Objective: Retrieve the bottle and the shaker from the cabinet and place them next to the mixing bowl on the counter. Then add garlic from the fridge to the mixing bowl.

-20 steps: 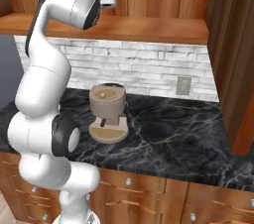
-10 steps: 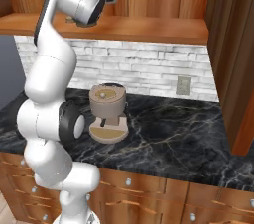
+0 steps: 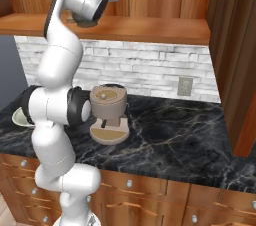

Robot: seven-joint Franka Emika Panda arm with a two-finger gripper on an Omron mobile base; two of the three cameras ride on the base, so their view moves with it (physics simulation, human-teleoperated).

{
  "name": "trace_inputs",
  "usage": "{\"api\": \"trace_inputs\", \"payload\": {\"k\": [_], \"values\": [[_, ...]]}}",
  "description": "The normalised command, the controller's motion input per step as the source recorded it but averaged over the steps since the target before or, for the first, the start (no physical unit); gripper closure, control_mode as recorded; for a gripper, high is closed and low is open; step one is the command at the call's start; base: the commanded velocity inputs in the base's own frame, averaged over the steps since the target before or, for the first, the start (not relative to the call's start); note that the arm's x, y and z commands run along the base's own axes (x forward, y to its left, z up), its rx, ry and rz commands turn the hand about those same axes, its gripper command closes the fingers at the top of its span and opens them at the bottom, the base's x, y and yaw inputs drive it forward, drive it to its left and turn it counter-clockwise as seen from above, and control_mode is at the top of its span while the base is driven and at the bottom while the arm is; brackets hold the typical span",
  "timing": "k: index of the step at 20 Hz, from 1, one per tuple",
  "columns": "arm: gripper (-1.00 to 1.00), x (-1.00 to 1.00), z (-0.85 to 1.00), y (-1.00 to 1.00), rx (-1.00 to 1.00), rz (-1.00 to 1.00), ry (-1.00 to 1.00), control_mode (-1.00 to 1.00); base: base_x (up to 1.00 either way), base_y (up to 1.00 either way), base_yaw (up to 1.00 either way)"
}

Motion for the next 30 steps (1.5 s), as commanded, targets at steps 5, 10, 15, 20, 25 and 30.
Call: {"api": "trace_inputs", "payload": {"k": [5, 10, 15, 20, 25, 30], "values": [[-1.00, 0.63, 0.00, 0.03, 0.00, 0.00, 0.06, -1.00, 0.00, 0.00, 0.00], [-1.00, 0.27, 0.00, 0.10, 0.00, 0.02, 0.04, -1.00, 0.00, 0.00, 0.00], [1.00, 0.07, 0.00, 0.21, 0.00, 0.01, 0.00, -1.00, 0.00, 0.00, 0.00], [1.00, 0.02, 0.00, 0.14, 0.00, 0.00, 0.00, -1.00, 0.00, 0.00, 0.00], [1.00, -0.12, -0.10, -0.03, 0.04, 0.00, -0.06, -1.00, 0.00, 0.00, 0.00], [1.00, -0.26, -0.73, -0.37, 0.35, -0.17, -0.14, -1.00, 0.00, 0.00, 0.00]]}}
